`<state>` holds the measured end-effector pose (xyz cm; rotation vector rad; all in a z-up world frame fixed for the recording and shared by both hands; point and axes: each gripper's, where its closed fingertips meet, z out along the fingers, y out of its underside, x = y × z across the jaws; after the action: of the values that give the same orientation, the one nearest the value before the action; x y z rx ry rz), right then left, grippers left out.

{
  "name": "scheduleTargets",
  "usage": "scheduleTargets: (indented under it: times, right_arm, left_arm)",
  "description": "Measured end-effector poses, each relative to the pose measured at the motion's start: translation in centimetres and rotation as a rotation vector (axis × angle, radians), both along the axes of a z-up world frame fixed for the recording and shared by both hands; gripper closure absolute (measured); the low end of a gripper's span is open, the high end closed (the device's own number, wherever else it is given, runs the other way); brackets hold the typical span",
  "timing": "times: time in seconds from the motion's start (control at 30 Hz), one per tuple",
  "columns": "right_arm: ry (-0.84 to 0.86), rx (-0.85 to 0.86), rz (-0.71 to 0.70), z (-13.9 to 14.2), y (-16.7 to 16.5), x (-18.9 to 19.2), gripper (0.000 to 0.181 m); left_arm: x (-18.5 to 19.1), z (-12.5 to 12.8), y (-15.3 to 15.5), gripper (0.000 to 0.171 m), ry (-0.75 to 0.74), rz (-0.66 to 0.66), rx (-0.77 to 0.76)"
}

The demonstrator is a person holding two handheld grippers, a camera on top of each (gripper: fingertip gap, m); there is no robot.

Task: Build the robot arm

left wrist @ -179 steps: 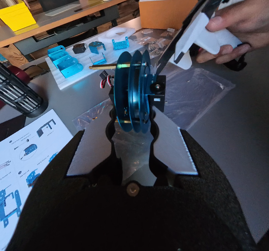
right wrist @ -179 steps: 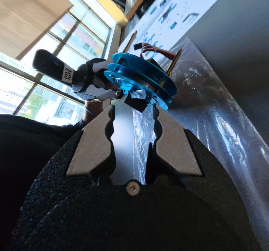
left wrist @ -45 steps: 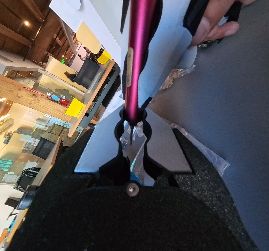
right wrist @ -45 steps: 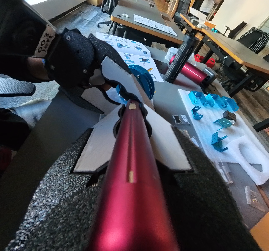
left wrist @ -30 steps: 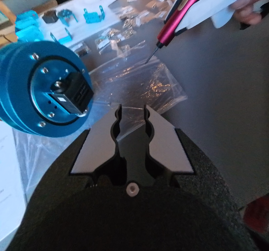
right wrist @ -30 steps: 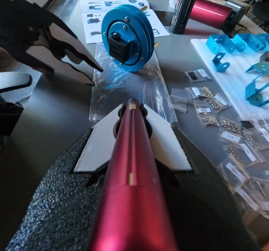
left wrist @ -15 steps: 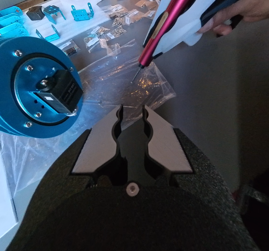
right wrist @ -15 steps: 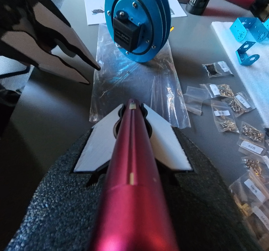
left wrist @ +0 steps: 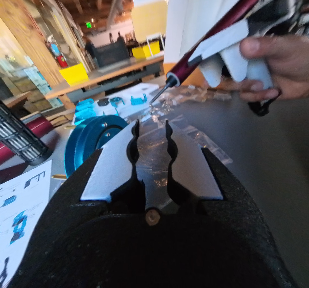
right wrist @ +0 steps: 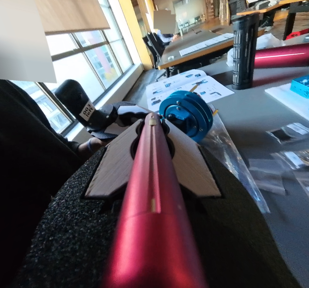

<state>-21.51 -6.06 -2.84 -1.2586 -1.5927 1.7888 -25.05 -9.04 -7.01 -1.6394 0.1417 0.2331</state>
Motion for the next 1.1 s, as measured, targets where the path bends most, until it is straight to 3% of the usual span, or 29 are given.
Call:
scheduleTargets:
  times: [0.1,0.67,1.1]
  right_arm:
    - [0.016,-0.013,0.018,0.5,-0.9,-0.6,0.159]
    - [0.044,0.026,0.036,1.8,-2.3,-1.0,0.159]
    - [0.046,0.044,0.044,2.0,-2.7,-0.7,0.159]
  left_arm:
    - [0.1,1.4,-0.7,0.143,-0.018,-0.023,0.082]
    - [-0.4,3.5,-2.1,0.164,-0.063,0.008,0.160]
    - [-0.3,3.5,-2.2,0.170,-0.053,-0.009,0.155]
